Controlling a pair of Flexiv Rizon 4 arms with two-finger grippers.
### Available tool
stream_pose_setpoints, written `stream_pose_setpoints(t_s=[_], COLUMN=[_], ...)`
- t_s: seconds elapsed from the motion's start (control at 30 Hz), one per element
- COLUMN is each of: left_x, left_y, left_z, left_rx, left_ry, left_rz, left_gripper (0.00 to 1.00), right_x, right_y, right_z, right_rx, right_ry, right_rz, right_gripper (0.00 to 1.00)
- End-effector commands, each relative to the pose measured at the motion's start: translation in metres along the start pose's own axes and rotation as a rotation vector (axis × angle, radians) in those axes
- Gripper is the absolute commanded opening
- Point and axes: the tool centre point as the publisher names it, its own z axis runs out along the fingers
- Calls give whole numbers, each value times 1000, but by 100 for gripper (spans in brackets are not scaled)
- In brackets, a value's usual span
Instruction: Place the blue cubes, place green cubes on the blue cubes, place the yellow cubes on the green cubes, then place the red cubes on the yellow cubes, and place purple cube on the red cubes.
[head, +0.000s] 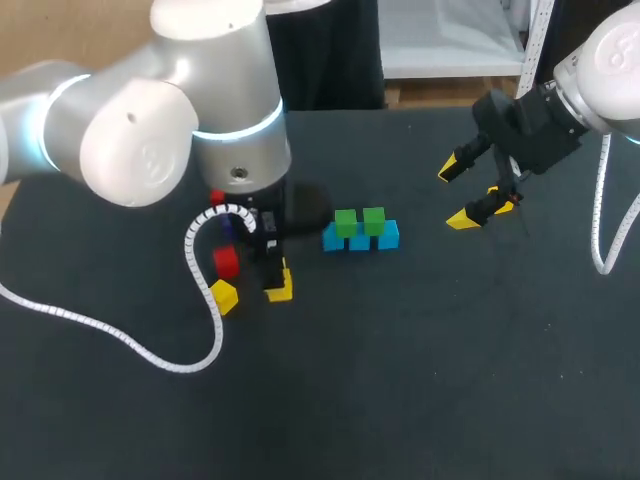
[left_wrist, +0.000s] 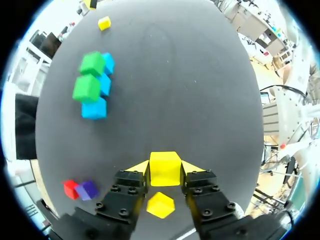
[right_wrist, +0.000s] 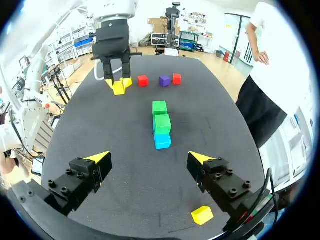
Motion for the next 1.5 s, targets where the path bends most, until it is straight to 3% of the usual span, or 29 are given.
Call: stream_pose_setpoints(t_s=[0.03,0.83,1.23,1.5], left_x=[-7,-53,-73,-85], left_y=[12,64,88,106], left_z=[-6,-47,-54,-51], left_rx=[-7,-43,-85,19], left_ry=[-29,-26,-106,-22], left_rz=[30,203,234,211], left_gripper=[0,0,0,0], right_x=[0,0,0,0], right_y=[1,1,1,1], right_z=[0,0,0,0], right_rx=[2,2,2,2], right_ry=[-1,-1,-1,-1], right_rz=[0,0,0,0], right_gripper=[100,100,100,100])
